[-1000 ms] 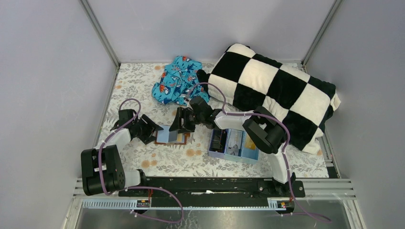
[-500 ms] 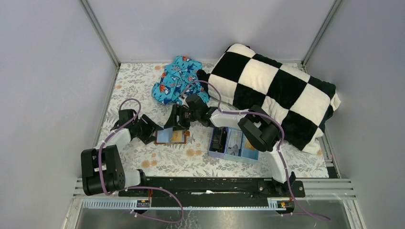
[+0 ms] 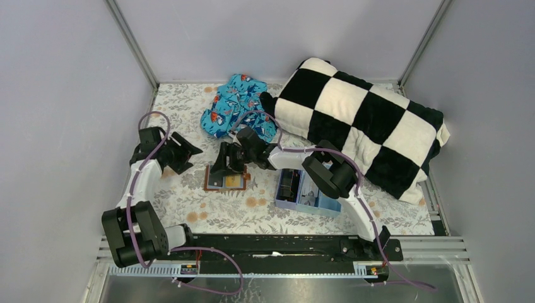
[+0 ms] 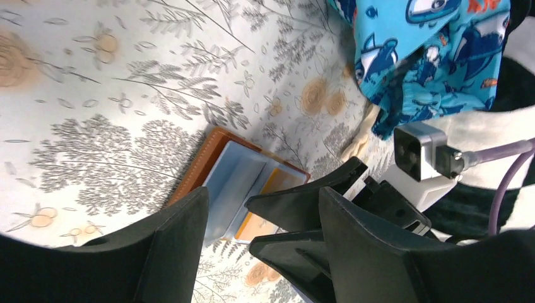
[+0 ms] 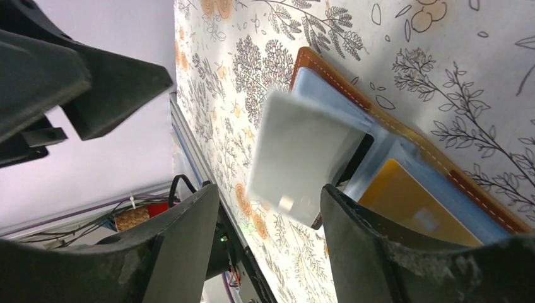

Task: Take the credit cards out of the card holder
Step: Remove the credit card from the card holder.

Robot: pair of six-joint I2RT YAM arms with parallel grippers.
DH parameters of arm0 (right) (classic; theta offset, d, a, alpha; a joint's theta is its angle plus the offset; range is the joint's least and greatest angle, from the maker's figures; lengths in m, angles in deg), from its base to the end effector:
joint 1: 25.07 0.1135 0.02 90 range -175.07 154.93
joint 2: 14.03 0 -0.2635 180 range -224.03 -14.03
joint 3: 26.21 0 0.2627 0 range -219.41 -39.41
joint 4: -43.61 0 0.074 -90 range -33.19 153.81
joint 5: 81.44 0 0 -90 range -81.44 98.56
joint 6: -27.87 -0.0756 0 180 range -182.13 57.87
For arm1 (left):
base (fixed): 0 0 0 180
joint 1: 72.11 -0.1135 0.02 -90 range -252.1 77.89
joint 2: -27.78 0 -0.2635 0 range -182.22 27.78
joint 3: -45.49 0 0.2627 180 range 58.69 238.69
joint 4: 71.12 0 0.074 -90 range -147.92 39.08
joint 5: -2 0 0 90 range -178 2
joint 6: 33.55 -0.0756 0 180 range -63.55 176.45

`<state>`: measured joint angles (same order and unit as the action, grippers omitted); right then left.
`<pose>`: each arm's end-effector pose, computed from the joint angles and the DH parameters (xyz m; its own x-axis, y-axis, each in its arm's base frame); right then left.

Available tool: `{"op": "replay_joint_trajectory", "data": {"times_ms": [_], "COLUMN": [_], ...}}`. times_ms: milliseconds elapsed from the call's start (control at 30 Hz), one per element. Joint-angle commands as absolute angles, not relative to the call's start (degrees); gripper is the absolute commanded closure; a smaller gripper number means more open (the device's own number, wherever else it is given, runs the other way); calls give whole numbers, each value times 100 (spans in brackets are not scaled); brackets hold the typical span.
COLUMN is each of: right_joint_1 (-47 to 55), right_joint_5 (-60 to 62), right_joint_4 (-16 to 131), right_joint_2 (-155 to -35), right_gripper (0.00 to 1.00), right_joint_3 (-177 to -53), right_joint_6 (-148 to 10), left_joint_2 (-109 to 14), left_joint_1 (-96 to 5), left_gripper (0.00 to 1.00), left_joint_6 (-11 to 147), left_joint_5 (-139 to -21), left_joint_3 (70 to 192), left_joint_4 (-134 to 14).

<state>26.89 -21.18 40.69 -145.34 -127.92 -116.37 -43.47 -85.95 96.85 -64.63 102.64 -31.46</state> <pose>0.3076 0.4540 0.1190 -0.9383 -0.0558 -0.3414 -0.3347 0.3956 0.8552 0.2741 0.0366 0.1834 -0.6016 -0.7610 -0.2428 -0.5014 0.5964 -0.6268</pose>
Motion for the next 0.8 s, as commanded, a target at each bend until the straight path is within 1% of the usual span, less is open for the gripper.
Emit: {"op": "replay_joint_trajectory", "data": {"times_ms": [0,133,233,400,500,567,667,767], "right_joint_1": [2807,2815,2799,2641,2452,2312,2201,2195], "right_joint_5": [-2241,-2234,-2137,-1535,-1228,-1111,-1171,-1175], "right_joint_4": [4094,4215,4263,4349,4317,4359,4381,4466], "right_joint_2": [-14695,-14722,-14424,-13596,-13172,-12988,-12875,-12821], "right_gripper": [32,31,31,32,34,37,43,50], "right_joint_3": [-13207,-13297,-13085,-12238,-11537,-11240,-11015,-10941], "right_joint_6": [-11659,-11612,-11448,-11177,-11190,-11217,-11176,-11098], "left_joint_2": [-4136,-3885,-3730,-3647,-3694,-3882,-4242,-4322], "left_joint_1": [-8924,-8986,-8990,-8875,-8593,-8307,-7895,-7675], "left_gripper": [31,30,29,31,31,32,41,43], "left_joint_6": [9427,9360,9221,9053,9079,9072,9067,9197], "left_joint_5": [-6691,-6596,-6312,-5582,-5243,-5043,-5106,-5162], "left_joint_3": [10380,10330,10256,9916,9761,9752,9822,9780], "left_joint_4": [-2647,-2661,-2757,-3059,-3294,-3446,-3468,-3685]}}
